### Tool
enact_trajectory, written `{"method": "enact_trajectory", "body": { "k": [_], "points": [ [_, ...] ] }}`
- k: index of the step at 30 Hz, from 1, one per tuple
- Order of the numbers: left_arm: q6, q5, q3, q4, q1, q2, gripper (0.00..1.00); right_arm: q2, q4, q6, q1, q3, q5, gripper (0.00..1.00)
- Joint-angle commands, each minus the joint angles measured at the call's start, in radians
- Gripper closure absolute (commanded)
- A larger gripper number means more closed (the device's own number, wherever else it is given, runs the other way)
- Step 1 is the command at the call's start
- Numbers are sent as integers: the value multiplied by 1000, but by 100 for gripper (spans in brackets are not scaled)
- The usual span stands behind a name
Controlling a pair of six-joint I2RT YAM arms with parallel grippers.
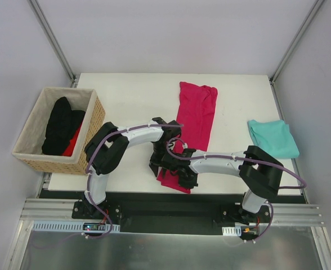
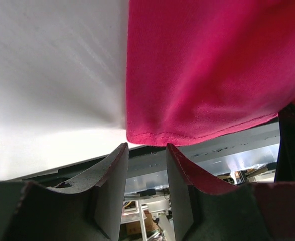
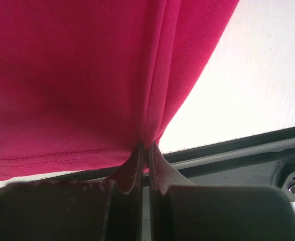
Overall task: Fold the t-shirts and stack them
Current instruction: Grab the bottom of the folded rectangular tshirt with both arms
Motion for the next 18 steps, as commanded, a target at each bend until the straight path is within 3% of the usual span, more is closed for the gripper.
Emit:
{"method": "enact_trajectory", "body": {
  "k": [1,18],
  "points": [
    [-17,22,-2,0,-9,8,64,79,84,23,10,-79,-65,99],
    [-15,11,-66,26,-11,3,66,86,71,26,9,-71,-65,99]
  ]
}}
